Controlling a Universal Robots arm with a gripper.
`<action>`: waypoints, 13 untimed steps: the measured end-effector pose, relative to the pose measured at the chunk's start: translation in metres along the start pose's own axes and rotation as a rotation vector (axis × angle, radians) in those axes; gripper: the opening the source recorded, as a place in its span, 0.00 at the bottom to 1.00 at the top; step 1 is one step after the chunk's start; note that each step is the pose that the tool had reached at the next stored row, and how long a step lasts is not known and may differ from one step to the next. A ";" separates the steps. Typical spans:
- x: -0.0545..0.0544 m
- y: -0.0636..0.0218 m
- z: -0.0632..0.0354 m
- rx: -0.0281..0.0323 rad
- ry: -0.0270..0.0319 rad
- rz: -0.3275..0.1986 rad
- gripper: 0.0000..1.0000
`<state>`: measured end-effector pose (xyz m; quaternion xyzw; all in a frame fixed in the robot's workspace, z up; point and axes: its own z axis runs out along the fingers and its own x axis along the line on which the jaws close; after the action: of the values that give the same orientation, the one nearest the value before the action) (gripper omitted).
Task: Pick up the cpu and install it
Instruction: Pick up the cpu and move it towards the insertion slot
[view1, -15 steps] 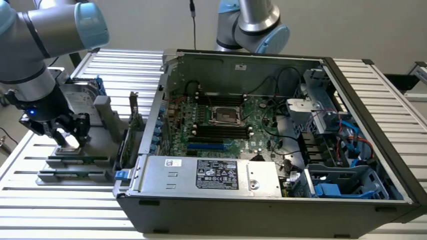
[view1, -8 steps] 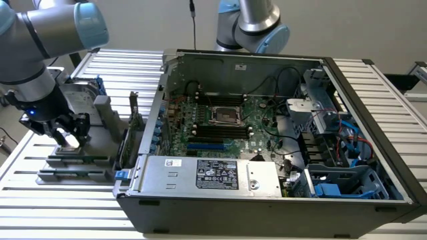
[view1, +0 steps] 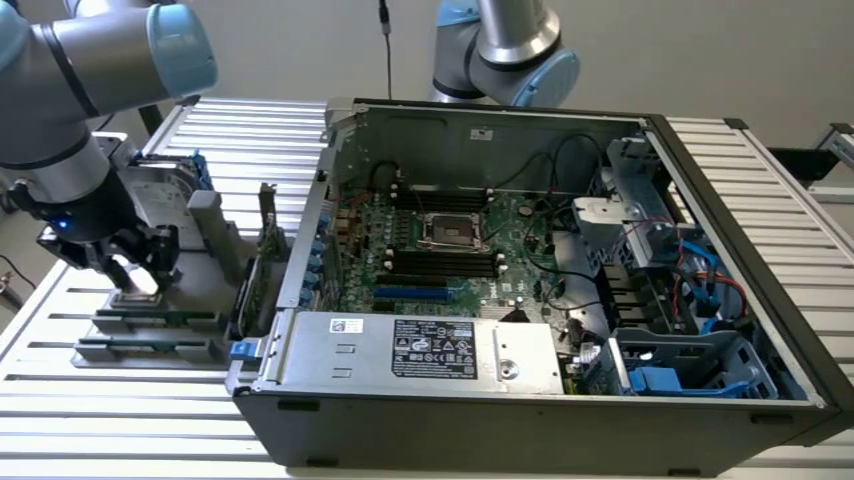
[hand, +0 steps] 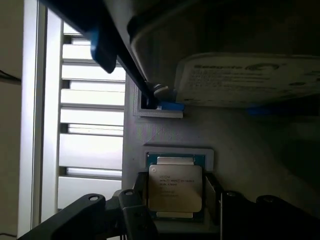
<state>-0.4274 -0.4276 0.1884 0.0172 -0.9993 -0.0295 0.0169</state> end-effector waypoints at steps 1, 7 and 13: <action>0.000 0.0001 -0.0010 -0.0004 0.0005 0.000 0.55; 0.000 0.0005 -0.0082 -0.0012 0.0030 0.000 0.55; 0.001 0.0012 -0.0211 -0.0013 0.0044 0.000 0.55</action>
<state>-0.4274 -0.4277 0.2096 0.0172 -0.9992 -0.0301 0.0191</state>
